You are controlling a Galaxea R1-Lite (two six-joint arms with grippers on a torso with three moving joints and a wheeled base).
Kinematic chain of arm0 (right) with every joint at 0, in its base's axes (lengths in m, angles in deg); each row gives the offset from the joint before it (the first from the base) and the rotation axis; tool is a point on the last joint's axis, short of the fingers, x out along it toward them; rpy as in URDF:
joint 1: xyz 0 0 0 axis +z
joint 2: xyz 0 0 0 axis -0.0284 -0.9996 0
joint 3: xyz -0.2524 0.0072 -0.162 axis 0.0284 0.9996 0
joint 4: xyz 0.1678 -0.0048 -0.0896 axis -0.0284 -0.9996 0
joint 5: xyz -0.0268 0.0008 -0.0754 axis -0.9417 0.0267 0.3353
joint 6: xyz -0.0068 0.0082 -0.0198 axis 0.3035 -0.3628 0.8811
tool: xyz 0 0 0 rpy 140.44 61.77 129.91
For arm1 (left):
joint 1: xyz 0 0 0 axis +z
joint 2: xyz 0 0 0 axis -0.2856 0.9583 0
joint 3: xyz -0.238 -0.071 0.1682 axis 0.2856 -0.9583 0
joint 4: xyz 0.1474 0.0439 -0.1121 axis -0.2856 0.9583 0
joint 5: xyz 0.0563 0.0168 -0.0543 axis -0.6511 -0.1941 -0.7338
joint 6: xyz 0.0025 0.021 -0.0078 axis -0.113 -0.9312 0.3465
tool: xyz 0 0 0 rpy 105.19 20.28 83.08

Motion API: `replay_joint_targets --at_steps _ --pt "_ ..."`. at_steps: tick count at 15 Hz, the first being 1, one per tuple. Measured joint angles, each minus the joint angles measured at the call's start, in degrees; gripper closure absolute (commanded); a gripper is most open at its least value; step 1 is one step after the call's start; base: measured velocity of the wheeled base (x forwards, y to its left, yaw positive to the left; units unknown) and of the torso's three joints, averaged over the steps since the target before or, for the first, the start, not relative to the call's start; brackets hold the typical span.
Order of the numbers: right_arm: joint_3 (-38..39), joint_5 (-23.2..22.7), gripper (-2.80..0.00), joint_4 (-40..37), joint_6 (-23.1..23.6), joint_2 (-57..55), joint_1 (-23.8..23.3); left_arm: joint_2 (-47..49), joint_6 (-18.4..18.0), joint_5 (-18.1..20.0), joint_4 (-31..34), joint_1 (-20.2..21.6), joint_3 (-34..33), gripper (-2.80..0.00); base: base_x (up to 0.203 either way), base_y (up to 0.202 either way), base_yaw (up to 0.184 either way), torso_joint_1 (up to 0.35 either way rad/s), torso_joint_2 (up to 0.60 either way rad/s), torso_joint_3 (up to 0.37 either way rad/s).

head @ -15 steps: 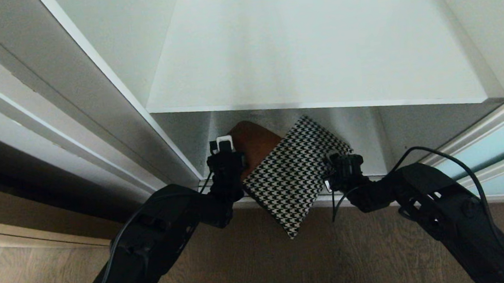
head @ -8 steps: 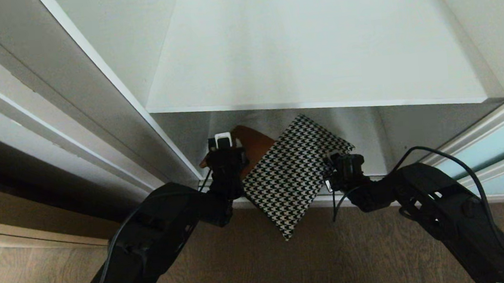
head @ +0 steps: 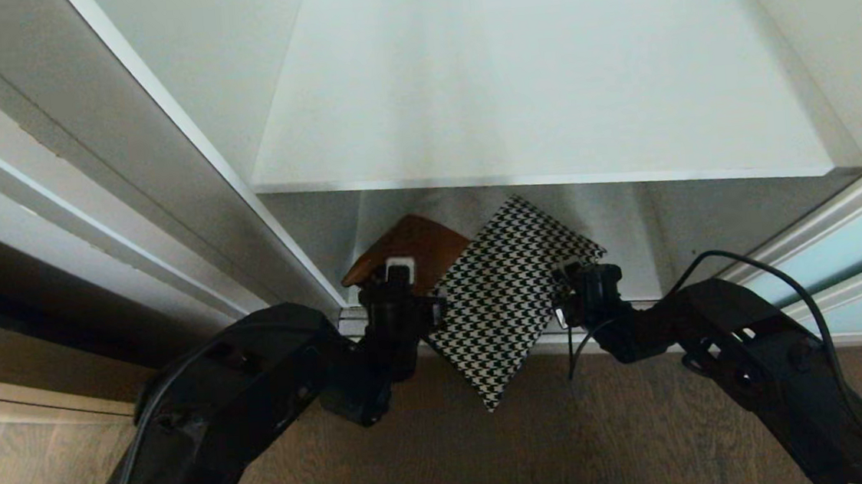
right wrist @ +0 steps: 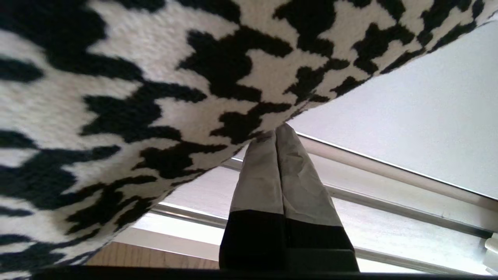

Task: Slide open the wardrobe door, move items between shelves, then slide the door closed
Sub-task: Place the pillow on the lower shelf

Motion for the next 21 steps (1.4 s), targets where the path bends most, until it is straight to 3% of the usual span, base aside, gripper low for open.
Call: replay_joint_targets --at_steps 3,6,11,13,17,21 --pt "0.02 -0.09 0.00 -0.18 -0.06 0.00 0.00 -3.40 2.87 6.52 6.99 -0.46 -3.88 0.00 0.000 0.000 0.000 0.000 0.00 0.000" --pt "0.05 -0.84 0.00 -0.35 -0.08 0.00 -0.02 -6.01 3.16 13.69 13.18 -0.03 -7.26 0.00 0.000 0.000 0.000 0.000 0.00 0.000" --pt "0.21 -1.05 0.00 -0.03 -0.12 0.07 -0.06 -10.37 2.86 25.94 28.99 2.09 -10.78 0.00 0.000 0.000 0.000 0.000 0.00 0.000" --pt "0.55 -1.13 0.00 -0.06 -0.83 0.47 -0.09 -10.01 2.78 27.24 33.04 2.93 -8.86 0.00 0.000 0.000 0.000 0.000 0.00 0.000" --pt "8.06 -5.65 0.00 -0.50 -3.64 4.13 0.27 -6.48 3.16 27.17 32.61 4.62 -3.86 0.00 0.000 0.000 0.000 0.000 0.00 0.000" --pt "18.41 -13.63 0.00 -3.00 -4.41 9.72 2.43 -5.23 4.98 27.69 23.63 5.23 -4.61 0.00 0.000 0.000 0.000 0.000 0.00 0.000"
